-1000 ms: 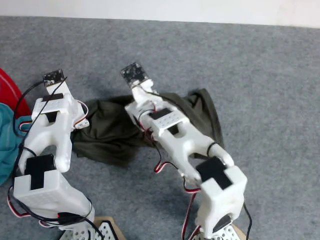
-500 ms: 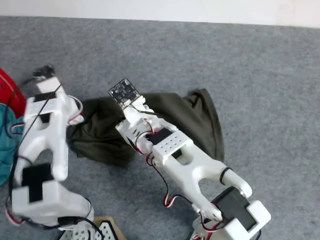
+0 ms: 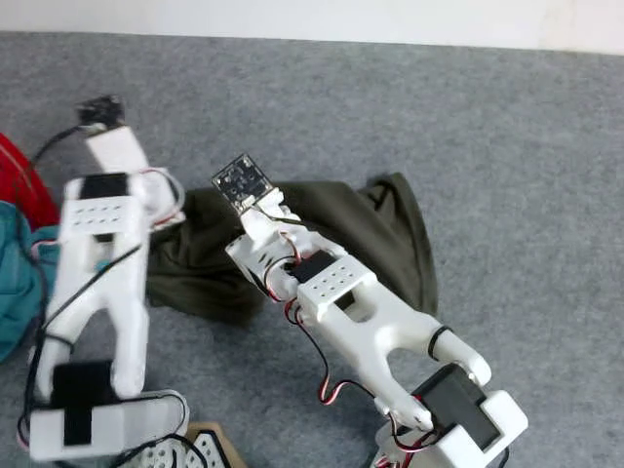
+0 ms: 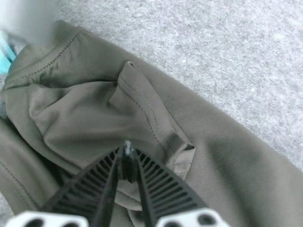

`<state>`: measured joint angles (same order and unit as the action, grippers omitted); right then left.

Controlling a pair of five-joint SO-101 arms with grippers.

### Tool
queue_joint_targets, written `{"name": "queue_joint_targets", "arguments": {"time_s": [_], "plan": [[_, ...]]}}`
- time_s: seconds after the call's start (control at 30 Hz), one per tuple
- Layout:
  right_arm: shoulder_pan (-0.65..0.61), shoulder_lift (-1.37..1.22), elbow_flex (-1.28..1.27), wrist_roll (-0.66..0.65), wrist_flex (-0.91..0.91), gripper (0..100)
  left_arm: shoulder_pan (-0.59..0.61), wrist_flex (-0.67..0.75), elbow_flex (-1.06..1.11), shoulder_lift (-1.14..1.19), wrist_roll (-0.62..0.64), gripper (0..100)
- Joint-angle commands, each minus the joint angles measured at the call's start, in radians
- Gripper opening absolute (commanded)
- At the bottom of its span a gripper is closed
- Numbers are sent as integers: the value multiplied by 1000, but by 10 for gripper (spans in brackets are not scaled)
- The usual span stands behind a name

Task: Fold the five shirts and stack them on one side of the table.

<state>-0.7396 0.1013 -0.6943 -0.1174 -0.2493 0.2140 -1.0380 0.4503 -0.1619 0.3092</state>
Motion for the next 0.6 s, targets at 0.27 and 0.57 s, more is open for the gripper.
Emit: {"name": "queue_joint_targets", "arguments": {"time_s": [0.27, 0.57], "plan": [[27, 50, 5, 11, 4, 8, -137, -2, -7, 107, 44, 46], [28, 50, 5, 11, 4, 8, -93, 100, 200, 96, 38, 48]]}}
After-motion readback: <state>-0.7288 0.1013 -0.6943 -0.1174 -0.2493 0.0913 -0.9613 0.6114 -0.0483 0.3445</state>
